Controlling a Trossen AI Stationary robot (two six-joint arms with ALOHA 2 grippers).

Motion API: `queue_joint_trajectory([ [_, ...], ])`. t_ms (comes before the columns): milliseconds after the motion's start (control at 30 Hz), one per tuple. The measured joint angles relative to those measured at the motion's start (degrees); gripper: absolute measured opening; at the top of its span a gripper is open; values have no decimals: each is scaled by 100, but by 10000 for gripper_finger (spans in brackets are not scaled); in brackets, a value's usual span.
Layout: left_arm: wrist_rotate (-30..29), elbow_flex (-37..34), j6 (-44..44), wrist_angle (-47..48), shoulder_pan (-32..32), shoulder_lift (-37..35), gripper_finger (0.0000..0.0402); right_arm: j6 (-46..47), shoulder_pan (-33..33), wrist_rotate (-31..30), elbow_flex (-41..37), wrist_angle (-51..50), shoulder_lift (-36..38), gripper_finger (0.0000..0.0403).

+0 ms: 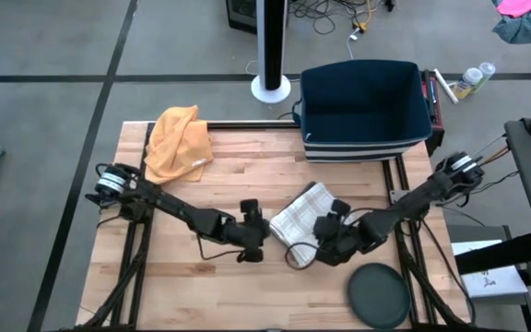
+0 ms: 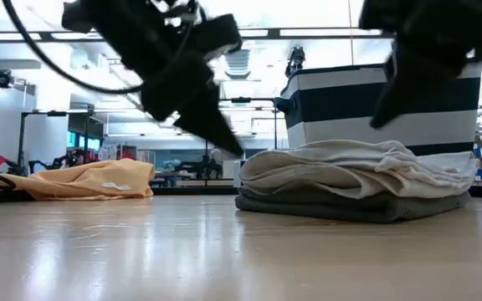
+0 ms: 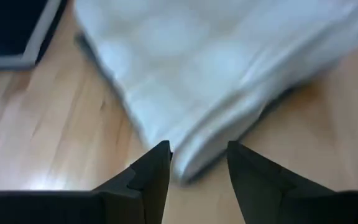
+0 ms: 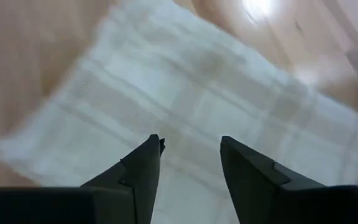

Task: Fold kitchen towel into neat rectangle
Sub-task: Stack the white patterned towel on top of the gray towel

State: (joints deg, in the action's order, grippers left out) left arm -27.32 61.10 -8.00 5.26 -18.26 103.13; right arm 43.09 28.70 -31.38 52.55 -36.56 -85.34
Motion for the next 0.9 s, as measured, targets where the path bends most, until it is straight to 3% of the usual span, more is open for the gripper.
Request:
queue_joint_trajectory([
  [200, 606, 5, 509, -1320, 173, 309, 152, 110, -169, 5, -702, 839, 1, 146],
  [567, 826, 35, 530, -1418, 691, 1310, 152, -56, -505, -71, -1580, 1875, 18, 128],
  [900, 704, -43, 953, 20, 684, 236, 152, -511, -551, -635, -1600, 1253, 1073, 138],
])
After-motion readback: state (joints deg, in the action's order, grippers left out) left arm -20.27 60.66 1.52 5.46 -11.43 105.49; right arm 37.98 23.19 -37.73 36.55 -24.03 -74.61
